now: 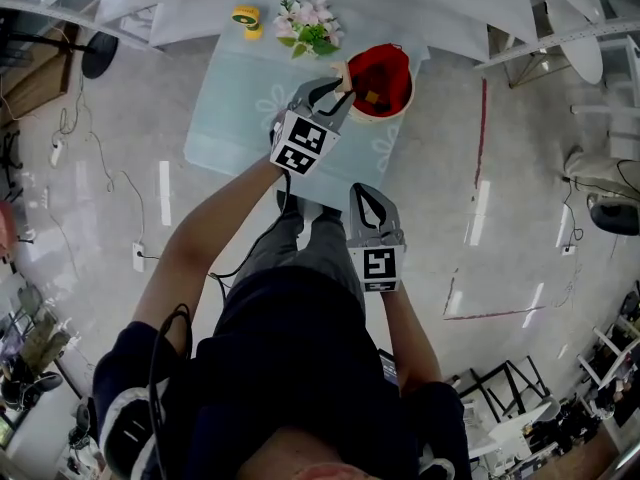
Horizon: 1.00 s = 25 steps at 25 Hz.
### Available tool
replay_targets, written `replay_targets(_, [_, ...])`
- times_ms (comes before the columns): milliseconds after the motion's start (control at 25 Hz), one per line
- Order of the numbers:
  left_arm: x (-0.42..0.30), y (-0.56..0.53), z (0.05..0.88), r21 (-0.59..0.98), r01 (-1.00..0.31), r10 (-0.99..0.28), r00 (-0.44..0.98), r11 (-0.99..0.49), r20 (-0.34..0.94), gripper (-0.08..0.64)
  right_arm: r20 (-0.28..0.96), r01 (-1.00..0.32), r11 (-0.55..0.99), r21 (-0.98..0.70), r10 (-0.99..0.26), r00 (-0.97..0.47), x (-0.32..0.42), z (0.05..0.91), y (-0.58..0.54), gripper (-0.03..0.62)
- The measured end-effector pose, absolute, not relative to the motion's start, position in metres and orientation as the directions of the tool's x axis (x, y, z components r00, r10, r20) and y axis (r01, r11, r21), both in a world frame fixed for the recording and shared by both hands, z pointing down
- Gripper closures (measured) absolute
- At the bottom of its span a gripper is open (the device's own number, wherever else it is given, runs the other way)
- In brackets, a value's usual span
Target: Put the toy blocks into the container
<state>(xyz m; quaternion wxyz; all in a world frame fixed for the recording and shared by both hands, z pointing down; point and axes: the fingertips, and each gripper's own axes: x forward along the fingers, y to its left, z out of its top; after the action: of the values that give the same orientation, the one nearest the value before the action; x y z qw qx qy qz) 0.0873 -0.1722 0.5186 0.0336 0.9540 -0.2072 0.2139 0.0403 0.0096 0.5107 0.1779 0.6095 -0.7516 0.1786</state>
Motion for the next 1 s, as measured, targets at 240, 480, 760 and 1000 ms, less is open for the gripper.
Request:
replay_targets(240, [0.12, -0.162, 0.534, -0.014, -0.339, -0.308, 0.836, -0.941, 0.454, 0.456, 0.495, -0.982, 0.175, -0.068, -0.849, -0.185, 0.044, 0.515, 0.015, 0.592])
replay_targets(480, [0.143, -0.159, 0.551, -0.002, -0.304, -0.265, 0.826, -0.953, 0.498, 0.456, 0.501, -0.986, 0.155, -0.067, -0.849, -0.168, 0.055, 0.518, 0.021, 0.592])
replay_targets(760, [0.16, -0.157, 0.564, -0.011, -0.266, -0.23, 0.809, -0.964, 0.541, 0.454, 0.51, -0.987, 0.146, -0.072, -0.845, -0.162, 0.06, 0.52, 0.026, 0.592])
replay_targets(1000, [0.167, -0.16, 0.576, -0.023, -0.262, -0.227, 0.787, -0.965, 0.574, 0.452, 0.51, -0.986, 0.148, -0.076, -0.844, -0.166, 0.06, 0.521, 0.027, 0.592])
